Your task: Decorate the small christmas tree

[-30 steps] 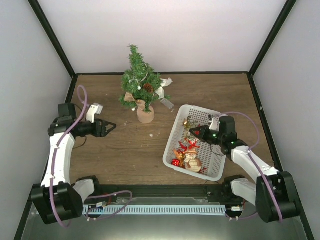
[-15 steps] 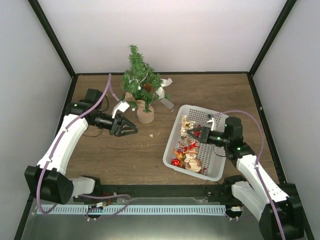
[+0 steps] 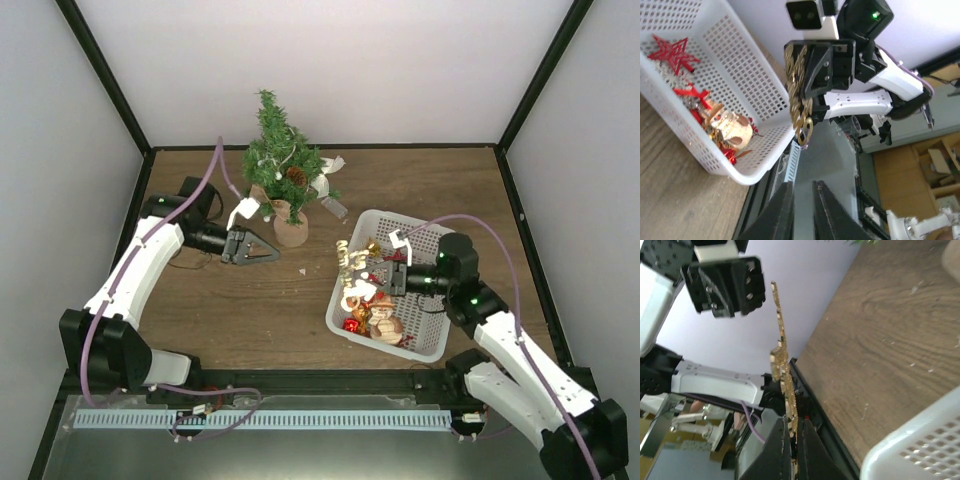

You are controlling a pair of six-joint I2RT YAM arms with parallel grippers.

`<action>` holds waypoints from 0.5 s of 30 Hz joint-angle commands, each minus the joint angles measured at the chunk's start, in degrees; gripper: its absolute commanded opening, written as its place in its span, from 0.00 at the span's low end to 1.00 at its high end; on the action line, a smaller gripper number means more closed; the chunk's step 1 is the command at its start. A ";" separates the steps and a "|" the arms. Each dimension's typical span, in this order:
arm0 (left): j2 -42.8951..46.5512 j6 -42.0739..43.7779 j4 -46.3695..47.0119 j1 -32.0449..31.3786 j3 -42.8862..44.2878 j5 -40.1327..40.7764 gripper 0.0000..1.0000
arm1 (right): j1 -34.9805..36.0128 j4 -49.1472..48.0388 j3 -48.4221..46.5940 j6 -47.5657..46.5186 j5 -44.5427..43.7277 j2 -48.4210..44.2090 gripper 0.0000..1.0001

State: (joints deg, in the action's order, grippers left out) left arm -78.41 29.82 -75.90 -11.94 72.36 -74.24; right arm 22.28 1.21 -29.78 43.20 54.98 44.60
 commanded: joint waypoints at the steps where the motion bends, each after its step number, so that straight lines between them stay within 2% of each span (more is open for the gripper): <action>1: 0.77 -0.25 0.87 -0.18 -0.13 -3.68 0.23 | 7.47 -1.07 -4.29 1.02 -3.29 1.45 0.01; 4: 1.43 -1.23 1.78 -0.13 -0.81 -3.84 0.35 | 11.24 -1.94 -5.59 1.40 -4.75 3.04 0.01; 15: 2.41 -1.28 1.88 -0.16 -2.05 -6.50 0.45 | 19.83 -6.98 -10.64 2.47 -5.77 10.68 0.01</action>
State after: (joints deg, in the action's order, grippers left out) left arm -77.17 27.62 -74.50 -11.94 70.81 -77.65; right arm 39.48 -2.24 -37.08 44.97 49.82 53.41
